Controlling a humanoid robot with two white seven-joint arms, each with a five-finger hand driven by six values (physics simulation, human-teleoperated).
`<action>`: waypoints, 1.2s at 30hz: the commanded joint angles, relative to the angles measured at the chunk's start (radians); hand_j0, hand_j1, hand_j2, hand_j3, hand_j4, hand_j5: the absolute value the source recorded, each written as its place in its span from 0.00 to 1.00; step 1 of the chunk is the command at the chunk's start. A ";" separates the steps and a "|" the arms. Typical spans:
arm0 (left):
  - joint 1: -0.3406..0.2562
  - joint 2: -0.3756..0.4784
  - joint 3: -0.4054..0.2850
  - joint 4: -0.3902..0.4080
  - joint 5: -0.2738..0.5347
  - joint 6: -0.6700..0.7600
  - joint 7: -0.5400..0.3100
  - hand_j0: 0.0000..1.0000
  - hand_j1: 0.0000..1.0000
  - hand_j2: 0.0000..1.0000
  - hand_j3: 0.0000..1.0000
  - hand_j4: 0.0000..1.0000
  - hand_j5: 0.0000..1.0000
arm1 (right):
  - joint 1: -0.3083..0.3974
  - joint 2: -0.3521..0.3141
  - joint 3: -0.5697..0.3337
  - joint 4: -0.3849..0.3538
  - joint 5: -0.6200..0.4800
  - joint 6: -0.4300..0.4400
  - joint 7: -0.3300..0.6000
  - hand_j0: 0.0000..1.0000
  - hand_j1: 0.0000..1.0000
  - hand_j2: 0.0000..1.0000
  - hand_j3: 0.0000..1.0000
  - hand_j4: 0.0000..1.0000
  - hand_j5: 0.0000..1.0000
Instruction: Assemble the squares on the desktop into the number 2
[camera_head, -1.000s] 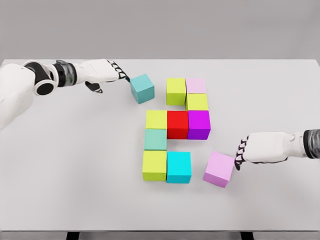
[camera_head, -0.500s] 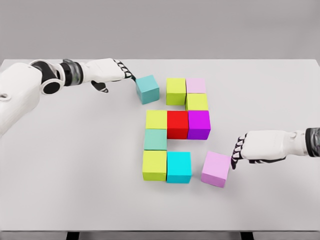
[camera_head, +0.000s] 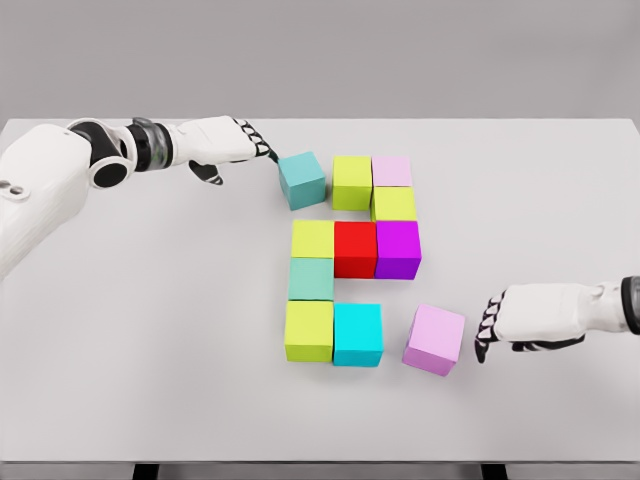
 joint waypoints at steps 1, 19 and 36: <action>0.000 -0.001 0.003 0.002 0.005 0.001 0.000 0.90 0.90 0.90 0.90 0.90 0.90 | -0.002 0.000 0.003 -0.001 -0.008 0.002 -0.022 0.60 0.60 0.60 0.60 0.60 0.60; 0.003 0.038 0.037 -0.009 0.019 0.001 0.000 0.90 0.90 0.90 0.90 0.90 0.90 | 0.012 0.032 0.005 -0.001 -0.041 0.002 -0.032 0.57 0.57 0.57 0.57 0.57 0.57; 0.031 0.058 0.029 -0.060 0.011 0.001 0.000 0.90 0.90 0.90 0.90 0.90 0.90 | 0.011 0.058 -0.009 0.000 -0.047 0.002 -0.040 0.56 0.56 0.56 0.56 0.56 0.56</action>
